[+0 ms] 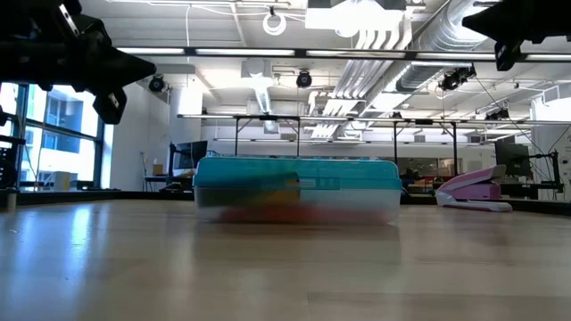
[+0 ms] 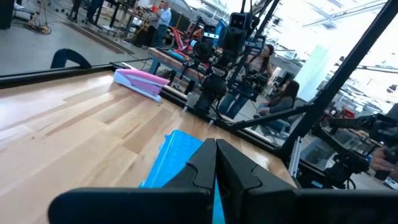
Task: Pack school essentials
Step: Return to Home Position
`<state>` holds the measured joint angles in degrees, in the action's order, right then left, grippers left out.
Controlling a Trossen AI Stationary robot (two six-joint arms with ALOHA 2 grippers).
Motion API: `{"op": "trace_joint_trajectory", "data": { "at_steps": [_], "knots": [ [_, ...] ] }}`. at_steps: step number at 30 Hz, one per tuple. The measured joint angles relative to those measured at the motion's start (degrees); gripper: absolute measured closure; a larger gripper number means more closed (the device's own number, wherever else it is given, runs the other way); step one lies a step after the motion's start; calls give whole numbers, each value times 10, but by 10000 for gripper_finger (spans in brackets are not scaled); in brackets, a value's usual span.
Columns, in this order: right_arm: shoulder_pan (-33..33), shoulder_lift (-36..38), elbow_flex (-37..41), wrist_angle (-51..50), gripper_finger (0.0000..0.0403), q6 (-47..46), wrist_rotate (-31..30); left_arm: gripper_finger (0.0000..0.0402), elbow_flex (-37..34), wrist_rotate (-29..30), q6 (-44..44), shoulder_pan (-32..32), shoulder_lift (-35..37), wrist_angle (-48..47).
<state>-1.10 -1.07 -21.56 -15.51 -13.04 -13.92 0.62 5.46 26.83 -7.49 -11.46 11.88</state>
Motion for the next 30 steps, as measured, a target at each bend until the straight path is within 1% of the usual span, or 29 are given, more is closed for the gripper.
{"op": "trace_joint_trajectory", "data": {
  "at_steps": [3, 7, 10, 13, 20, 23, 30],
  "knots": [
    [0, -1, 0, -5, 402, 6, 2, 401, 0, 7, 0, 0, 0, -1],
    [0, 0, 0, -6, 402, 14, 28, 401, 0, 12, 0, 0, 0, -2],
    [0, 0, 0, -15, 402, 5, 52, 401, 0, 12, 0, 0, 0, -2],
    [0, 0, 3, -21, 402, -11, 60, 401, 0, 12, -2, 0, 0, -5],
    [0, 4, 86, 46, 402, -44, 87, 401, 0, 12, -51, 0, 0, -5],
    [0, 4, 112, 49, 402, -58, 99, 401, 0, 12, -66, 0, 0, -5],
    [0, 4, 170, 118, 402, -75, 120, 401, 0, 12, -96, 0, 0, -5]
  ]
}}
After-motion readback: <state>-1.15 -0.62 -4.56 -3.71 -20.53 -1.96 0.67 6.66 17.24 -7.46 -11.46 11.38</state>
